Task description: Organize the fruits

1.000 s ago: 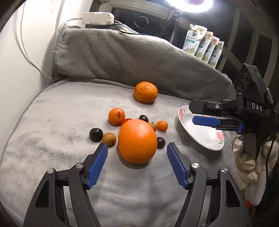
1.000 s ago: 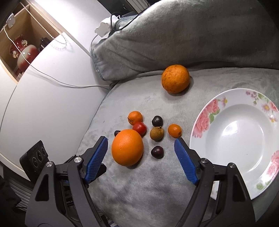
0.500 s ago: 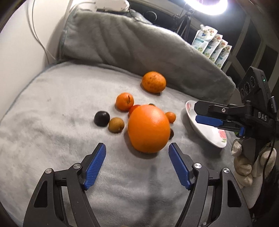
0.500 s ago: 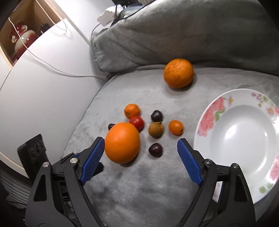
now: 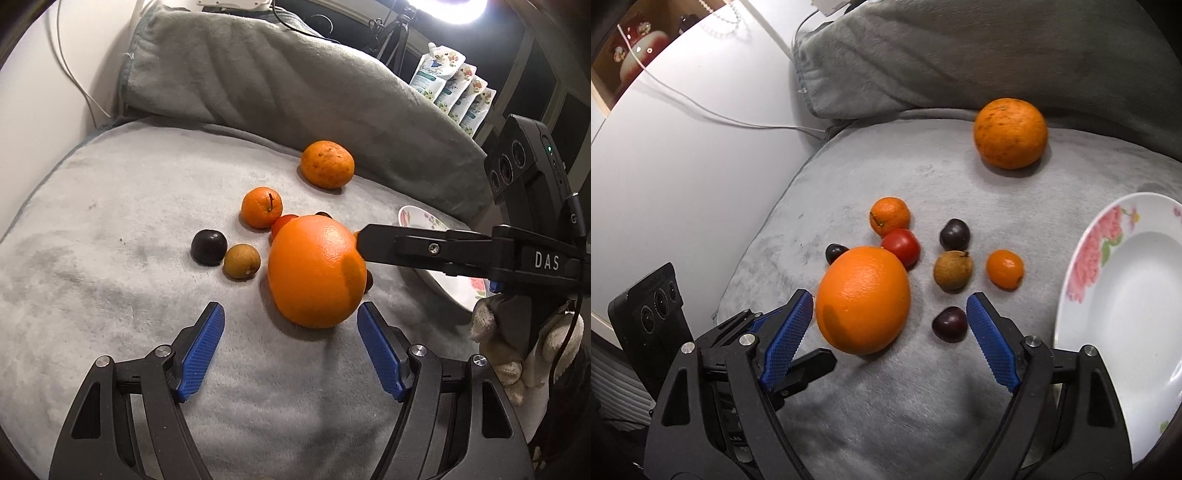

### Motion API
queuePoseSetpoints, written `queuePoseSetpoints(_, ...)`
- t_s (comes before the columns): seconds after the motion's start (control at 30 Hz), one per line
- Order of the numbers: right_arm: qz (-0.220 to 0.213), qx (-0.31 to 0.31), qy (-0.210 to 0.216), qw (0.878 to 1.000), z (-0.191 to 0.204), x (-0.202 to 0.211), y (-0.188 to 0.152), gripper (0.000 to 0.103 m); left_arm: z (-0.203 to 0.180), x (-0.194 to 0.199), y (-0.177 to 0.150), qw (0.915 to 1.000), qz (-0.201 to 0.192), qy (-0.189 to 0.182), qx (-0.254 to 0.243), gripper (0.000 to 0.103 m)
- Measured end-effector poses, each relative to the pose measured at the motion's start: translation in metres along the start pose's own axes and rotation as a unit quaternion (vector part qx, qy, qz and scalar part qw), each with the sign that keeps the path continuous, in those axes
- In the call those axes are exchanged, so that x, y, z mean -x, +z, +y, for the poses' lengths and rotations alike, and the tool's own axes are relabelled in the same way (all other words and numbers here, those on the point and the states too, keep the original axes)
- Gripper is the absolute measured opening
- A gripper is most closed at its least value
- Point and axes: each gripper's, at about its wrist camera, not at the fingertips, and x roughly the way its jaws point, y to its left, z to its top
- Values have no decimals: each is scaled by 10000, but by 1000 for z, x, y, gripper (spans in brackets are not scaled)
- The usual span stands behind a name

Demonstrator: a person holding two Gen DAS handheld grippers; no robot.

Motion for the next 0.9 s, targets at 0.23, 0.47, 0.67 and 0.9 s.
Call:
queuePoseSetpoints(0.23, 146, 199, 47, 9997, 11, -13, 5, 88, 0, -2, 3, 10000, -15, -29, -10, 75)
queuePoseSetpoints(0.47, 275, 238, 134, 9993, 16, -25, 9, 88, 1, -5, 6, 9999, 27, -97, 40, 75)
queuePoseSetpoints(0.67, 431, 206, 255, 9985, 17, -37, 12, 88, 4, -10, 9, 9994, 118, -281, 172, 75)
queuePoseSetpoints(0.9, 604, 52, 346, 9976, 12, -49, 13, 78, 7, -14, 10, 9981, 239, -498, 285, 74)
